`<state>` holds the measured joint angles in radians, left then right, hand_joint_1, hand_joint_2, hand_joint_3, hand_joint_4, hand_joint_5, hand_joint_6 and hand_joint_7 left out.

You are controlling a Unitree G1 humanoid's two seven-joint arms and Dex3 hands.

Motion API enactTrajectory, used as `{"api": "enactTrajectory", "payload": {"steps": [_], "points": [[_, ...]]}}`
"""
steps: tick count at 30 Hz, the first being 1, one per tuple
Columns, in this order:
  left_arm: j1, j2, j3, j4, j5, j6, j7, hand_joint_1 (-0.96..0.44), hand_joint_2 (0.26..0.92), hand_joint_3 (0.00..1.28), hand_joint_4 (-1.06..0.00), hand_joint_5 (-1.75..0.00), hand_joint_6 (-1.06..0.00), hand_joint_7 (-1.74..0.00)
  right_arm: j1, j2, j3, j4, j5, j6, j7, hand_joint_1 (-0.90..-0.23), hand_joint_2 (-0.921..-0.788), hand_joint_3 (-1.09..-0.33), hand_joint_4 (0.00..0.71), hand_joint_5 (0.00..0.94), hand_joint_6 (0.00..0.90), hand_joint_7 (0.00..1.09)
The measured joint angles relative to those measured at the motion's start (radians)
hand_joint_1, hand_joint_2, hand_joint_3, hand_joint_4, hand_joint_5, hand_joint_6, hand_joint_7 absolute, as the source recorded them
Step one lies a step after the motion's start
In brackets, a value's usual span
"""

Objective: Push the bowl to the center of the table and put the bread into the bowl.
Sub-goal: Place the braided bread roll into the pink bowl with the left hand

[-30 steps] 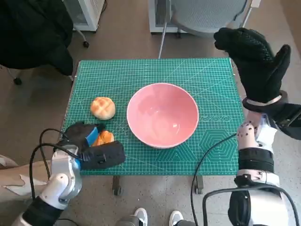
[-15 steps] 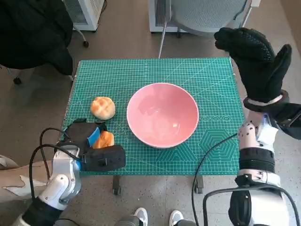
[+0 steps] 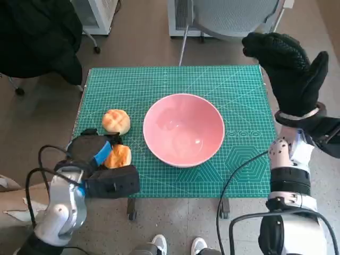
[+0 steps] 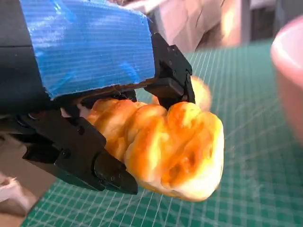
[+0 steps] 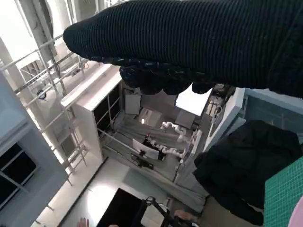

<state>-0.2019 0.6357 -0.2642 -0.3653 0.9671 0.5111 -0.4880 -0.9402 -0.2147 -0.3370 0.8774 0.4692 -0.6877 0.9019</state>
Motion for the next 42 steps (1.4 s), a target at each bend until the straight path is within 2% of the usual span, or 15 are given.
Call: {"api": "enactTrajectory", "payload": {"steps": [5, 14, 23, 29, 30, 33, 39, 41, 42], "points": [[0.013, 0.001, 0.049, -0.100, -0.002, -0.025, -0.028, 0.00, 0.899, 0.06, -0.76, -1.21, -0.69, -0.99, 0.000, 0.000, 0.001, 0.001, -0.001, 0.000, 0.000, -0.686, -0.921, -0.867, 0.252, 0.002, 0.315, 0.01], [0.002, 0.011, 0.175, -0.246, -0.071, -0.107, -0.054, 0.01, 0.876, 0.04, -0.78, -1.24, -0.84, -0.76, 0.000, 0.001, 0.001, 0.005, -0.001, 0.000, 0.000, -0.687, -0.921, -0.872, 0.252, 0.002, 0.316, 0.01], [-0.103, 0.013, 0.244, -0.253, -0.129, -0.193, -0.036, 0.00, 0.865, 0.05, -0.86, -1.02, -0.75, -0.99, 0.000, 0.001, 0.004, 0.006, -0.001, 0.000, 0.000, -0.689, -0.921, -0.874, 0.252, 0.001, 0.315, 0.01], [-0.197, 0.011, 0.240, -0.211, -0.143, -0.252, 0.000, 0.00, 0.867, 0.04, -0.87, -1.01, -0.74, -1.01, -0.001, 0.003, 0.006, 0.006, 0.000, 0.001, 0.000, -0.696, -0.921, -0.874, 0.253, 0.001, 0.318, 0.01], [-0.210, 0.010, 0.238, -0.204, -0.143, -0.259, 0.004, 0.00, 0.863, 0.04, -0.87, -1.04, -0.76, -0.95, -0.001, 0.003, 0.006, 0.006, 0.000, 0.001, 0.000, -0.698, -0.921, -0.874, 0.253, 0.001, 0.318, 0.01], [-0.264, -0.008, 0.206, -0.161, -0.136, -0.290, 0.031, 0.00, 0.857, 0.04, -0.86, -1.09, -0.81, -0.85, -0.001, 0.002, 0.005, 0.006, 0.002, 0.005, 0.002, -0.702, -0.921, -0.874, 0.253, 0.001, 0.319, 0.01], [-0.375, -0.061, 0.127, -0.053, -0.115, -0.353, 0.084, 0.00, 0.853, 0.04, -0.88, -1.07, -0.82, -0.83, -0.003, 0.011, 0.009, 0.006, 0.003, 0.008, 0.009, -0.706, -0.921, -0.873, 0.254, 0.001, 0.320, 0.01], [-0.404, -0.076, 0.105, -0.018, -0.109, -0.371, 0.100, 0.00, 0.857, 0.05, -0.82, -1.17, -0.86, -0.76, -0.002, 0.015, 0.010, 0.006, 0.003, 0.009, 0.012, -0.707, -0.921, -0.873, 0.252, 0.001, 0.315, 0.00], [-0.425, -0.087, 0.087, 0.014, -0.105, -0.385, 0.113, 0.00, 0.857, 0.05, -0.82, -1.17, -0.86, -0.76, -0.002, 0.014, 0.009, 0.005, 0.004, 0.009, 0.012, -0.707, -0.921, -0.873, 0.252, 0.001, 0.315, 0.00]]}}
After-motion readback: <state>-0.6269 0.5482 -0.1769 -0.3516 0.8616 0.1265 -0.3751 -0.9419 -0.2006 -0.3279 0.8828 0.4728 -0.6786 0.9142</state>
